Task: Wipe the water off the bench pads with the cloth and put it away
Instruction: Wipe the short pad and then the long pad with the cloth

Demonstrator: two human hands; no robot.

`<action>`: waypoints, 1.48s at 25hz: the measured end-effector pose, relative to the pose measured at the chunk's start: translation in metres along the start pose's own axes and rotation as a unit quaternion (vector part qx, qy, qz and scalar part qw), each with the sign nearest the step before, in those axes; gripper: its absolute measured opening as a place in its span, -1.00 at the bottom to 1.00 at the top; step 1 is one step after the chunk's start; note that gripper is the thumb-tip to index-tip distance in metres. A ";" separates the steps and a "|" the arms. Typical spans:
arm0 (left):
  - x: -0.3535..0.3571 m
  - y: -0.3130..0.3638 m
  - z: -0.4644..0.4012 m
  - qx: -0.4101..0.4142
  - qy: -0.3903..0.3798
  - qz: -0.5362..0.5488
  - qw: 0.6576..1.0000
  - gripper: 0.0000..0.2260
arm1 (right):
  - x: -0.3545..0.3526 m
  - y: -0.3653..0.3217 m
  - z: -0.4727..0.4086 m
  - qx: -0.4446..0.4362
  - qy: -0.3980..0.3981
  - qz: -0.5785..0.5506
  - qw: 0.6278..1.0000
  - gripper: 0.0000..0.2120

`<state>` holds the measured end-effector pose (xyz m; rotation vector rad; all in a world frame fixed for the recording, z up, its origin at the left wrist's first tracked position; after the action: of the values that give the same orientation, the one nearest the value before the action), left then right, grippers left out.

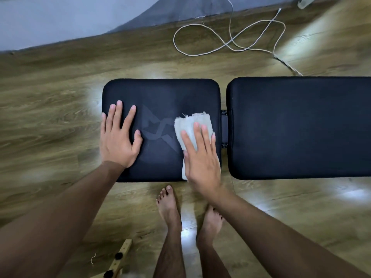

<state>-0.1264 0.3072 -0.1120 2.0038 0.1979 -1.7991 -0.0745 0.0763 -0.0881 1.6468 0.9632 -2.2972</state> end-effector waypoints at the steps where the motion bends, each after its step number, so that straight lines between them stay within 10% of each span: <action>1: 0.000 0.002 0.000 0.002 -0.005 -0.002 1.000 -0.43 | -0.005 0.003 -0.020 0.001 0.010 0.001 1.000 -0.47; 8: -0.017 0.036 -0.020 -0.021 -0.008 -0.019 1.000 -0.46 | -0.046 0.048 -0.156 0.025 0.007 0.016 1.000 -0.35; 18: 0.017 0.143 -0.070 -0.005 -0.027 0.084 0.996 -0.52 | -0.002 0.025 0.036 0.008 0.056 0.005 0.998 -0.37; 29: 0.033 0.138 -0.052 -0.004 -0.017 0.022 1.000 -0.52 | -0.044 0.048 -0.120 -0.008 0.001 0.003 1.000 -0.31; 37: 0.032 0.140 -0.052 -0.012 -0.019 0.015 1.000 -0.50 | -0.014 0.046 0.007 0.015 0.021 -0.040 0.999 -0.16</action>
<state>-0.0206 0.1980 -0.1084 1.9444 0.1754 -1.8064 -0.0529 0.0330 -0.0932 1.7060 1.0265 -2.3467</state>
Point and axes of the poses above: each hand's wrist, its own z-axis away from the middle knuckle, its own x-axis out of the palm, y = z × x, the point moved 6 cm from there along -z, towards the middle knuckle, and after that the axes turned 2 degrees about y, right-handed, at the moved point
